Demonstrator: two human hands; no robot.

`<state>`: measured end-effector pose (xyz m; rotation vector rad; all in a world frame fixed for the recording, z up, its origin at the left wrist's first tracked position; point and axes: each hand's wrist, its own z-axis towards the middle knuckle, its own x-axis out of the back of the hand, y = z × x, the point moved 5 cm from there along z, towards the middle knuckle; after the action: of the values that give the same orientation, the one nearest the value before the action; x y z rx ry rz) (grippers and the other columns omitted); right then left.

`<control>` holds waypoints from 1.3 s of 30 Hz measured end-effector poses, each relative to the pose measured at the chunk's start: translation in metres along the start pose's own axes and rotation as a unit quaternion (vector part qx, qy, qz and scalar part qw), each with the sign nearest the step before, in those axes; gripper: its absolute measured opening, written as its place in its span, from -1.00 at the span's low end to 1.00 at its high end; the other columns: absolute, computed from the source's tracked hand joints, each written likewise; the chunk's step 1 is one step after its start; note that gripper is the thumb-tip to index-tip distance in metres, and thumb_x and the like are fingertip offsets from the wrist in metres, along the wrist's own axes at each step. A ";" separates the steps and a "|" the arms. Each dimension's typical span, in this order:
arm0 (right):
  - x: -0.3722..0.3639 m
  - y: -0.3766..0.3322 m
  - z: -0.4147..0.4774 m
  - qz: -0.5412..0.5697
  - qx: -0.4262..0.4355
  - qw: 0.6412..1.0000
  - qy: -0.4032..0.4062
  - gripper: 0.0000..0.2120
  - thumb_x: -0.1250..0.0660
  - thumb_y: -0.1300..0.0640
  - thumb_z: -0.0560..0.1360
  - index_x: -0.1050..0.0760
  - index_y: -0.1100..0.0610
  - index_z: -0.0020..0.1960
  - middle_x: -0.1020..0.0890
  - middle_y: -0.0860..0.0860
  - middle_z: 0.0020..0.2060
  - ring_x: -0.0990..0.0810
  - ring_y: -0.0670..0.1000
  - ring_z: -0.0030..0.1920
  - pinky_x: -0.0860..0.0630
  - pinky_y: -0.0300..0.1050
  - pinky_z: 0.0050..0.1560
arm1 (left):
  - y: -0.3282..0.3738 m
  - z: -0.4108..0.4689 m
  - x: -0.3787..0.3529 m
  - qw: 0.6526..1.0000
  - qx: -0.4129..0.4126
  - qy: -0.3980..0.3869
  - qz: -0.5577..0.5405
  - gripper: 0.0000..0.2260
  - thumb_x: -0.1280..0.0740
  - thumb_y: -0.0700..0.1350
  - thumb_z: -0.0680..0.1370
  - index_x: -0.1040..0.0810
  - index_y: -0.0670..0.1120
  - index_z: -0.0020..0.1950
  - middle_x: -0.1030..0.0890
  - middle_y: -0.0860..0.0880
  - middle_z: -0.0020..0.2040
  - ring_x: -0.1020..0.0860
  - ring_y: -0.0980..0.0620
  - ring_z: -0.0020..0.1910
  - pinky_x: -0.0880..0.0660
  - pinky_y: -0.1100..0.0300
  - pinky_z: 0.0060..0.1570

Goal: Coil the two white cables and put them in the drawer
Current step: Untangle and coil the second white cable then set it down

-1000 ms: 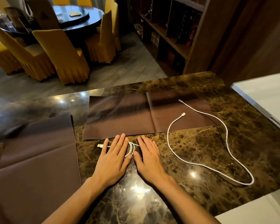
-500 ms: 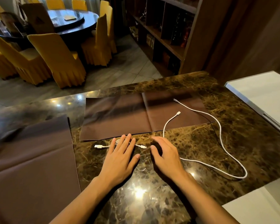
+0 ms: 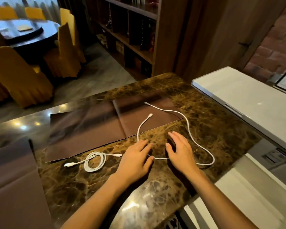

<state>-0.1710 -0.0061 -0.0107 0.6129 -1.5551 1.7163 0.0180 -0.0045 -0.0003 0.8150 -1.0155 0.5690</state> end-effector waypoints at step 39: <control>0.163 -0.036 0.047 0.538 -0.039 0.840 0.065 -0.77 -0.28 0.07 0.65 -0.61 0.03 0.26 -0.75 0.06 0.05 -0.69 -0.04 -0.08 -0.57 -0.21 -0.18 | 0.094 0.088 -0.002 0.865 0.122 -0.047 -0.484 -0.54 -0.12 0.18 0.68 -0.43 0.02 -0.35 -0.45 0.10 -0.40 -0.42 0.15 -0.41 -0.39 0.29 -0.31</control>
<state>-0.2501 -0.0196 0.1425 -0.5745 -2.0111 2.3560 -0.0975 -0.0210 0.0533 1.4490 -0.4992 -0.2253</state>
